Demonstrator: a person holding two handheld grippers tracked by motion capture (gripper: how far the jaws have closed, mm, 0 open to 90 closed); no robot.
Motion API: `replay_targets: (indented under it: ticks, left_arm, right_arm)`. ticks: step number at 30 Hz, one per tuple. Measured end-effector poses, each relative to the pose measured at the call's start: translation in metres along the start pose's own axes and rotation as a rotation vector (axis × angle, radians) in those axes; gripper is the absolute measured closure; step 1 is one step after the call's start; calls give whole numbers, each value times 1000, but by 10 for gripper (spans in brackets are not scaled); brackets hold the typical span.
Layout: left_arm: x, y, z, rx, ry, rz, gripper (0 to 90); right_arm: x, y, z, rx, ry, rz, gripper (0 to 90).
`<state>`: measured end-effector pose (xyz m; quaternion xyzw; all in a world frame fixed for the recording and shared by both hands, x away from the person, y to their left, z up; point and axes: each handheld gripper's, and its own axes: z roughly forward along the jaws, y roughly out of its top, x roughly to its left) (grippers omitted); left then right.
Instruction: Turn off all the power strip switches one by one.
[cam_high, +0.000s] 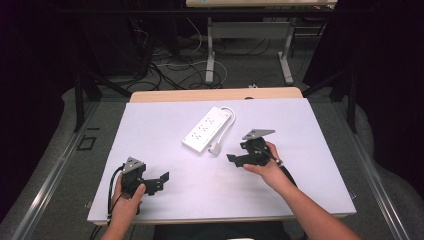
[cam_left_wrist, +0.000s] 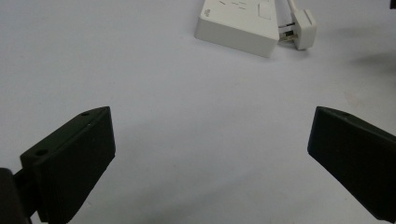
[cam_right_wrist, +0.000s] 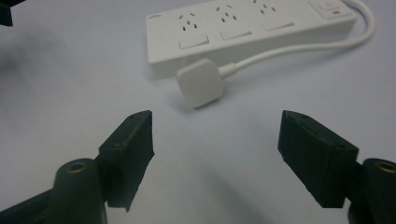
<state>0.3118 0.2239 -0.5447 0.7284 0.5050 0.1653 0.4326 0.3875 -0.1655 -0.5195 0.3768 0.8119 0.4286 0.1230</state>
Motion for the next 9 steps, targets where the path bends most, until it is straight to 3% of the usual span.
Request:
replay_targets:
  ticks: [4, 9]
  left_arm:
    - [-1, 0, 0, 5, 0, 0, 8]
    - [0, 1, 1, 6, -1, 11, 7]
  right_arm:
    - [-6, -22, -17, -21, -50, 20, 166]
    - [-9, -44, -36, -41, -73, 69, 144]
